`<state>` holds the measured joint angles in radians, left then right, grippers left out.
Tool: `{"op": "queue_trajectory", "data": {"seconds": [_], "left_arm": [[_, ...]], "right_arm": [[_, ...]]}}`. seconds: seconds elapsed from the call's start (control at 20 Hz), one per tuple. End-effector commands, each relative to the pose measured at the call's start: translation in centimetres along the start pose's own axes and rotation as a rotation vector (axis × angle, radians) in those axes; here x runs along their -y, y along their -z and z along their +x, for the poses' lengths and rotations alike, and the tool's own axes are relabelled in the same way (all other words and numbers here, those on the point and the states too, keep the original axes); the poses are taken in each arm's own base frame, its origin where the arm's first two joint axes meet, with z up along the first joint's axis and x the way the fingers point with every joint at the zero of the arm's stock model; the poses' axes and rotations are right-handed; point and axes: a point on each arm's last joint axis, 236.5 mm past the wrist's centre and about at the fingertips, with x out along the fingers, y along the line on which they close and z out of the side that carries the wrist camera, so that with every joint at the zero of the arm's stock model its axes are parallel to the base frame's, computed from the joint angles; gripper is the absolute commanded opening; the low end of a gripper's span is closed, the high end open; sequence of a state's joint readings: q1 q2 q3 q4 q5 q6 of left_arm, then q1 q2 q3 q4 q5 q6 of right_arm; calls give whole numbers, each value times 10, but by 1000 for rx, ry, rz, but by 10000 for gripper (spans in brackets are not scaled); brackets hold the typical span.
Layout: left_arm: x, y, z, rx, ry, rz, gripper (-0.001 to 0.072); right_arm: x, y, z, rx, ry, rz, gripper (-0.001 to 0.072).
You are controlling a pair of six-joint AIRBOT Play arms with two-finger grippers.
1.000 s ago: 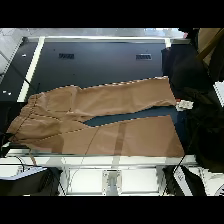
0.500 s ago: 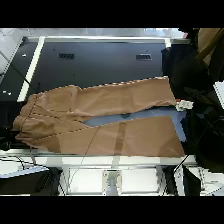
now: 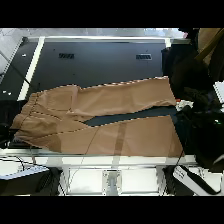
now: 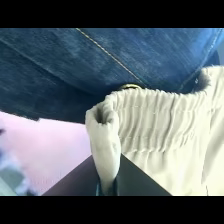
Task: Fold the clothes and pants, and hang the long-sleeved shirts on hangers.
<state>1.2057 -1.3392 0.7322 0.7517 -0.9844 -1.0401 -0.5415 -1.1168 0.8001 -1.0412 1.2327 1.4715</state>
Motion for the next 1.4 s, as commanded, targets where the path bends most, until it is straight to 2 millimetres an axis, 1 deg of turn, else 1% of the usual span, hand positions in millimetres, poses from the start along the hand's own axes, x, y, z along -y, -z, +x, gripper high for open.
{"op": "queue_trajectory", "data": {"seconds": [0.0, 0.1, 0.25, 0.3, 0.35, 0.4, 0.5, 0.6, 0.8, 0.9, 1.0, 1.15, 1.2, 1.25, 1.3, 1.35], "left_arm": [[5, 6, -2, -24, 14, 8, 24], [6, 8, -2, -33, 19, 8, 24], [7, 9, -2, -38, 22, 8, 24], [7, 9, -2, -37, 22, 9, 24], [7, 9, -2, -37, 21, 9, 24], [7, 9, -2, -37, 21, 9, 24], [7, 9, -2, -38, 21, 9, 24], [7, 9, -2, -38, 21, 9, 24], [6, 9, -2, -38, 21, 8, 24], [6, 9, -2, -38, 21, 8, 24], [6, 9, -2, -39, 19, 10, 24], [6, 9, -2, -39, 19, 10, 24], [6, 9, -2, -40, 19, 10, 24], [6, 10, -2, -40, 19, 10, 24], [6, 9, -2, -40, 19, 10, 24], [6, 10, -2, -40, 20, 10, 24]], "right_arm": [[-4, -9, 47, -153, -23, 78, 456], [-3, -24, 52, -196, -16, 100, 455], [14, -53, 47, -146, 72, 40, 454], [18, -60, 45, -124, 97, 25, 453], [24, -62, 45, -114, 122, 15, 453], [31, -59, 47, -131, 147, 7, 453], [33, -55, 53, -159, 144, 3, 453], [31, -55, 62, -167, 146, -37, 454], [19, -55, 82, -167, 153, -110, 453], [16, -56, 85, -160, 151, -117, 453], [17, -52, 84, -177, 154, -117, 453], [18, -34, 81, -261, 149, -142, 452], [18, -29, 80, -282, 146, -158, 422], [18, -27, 79, -293, 144, -162, 333], [18, -25, 79, -300, 142, -172, 306], [18, -25, 79, -301, 141, -176, 306]]}}
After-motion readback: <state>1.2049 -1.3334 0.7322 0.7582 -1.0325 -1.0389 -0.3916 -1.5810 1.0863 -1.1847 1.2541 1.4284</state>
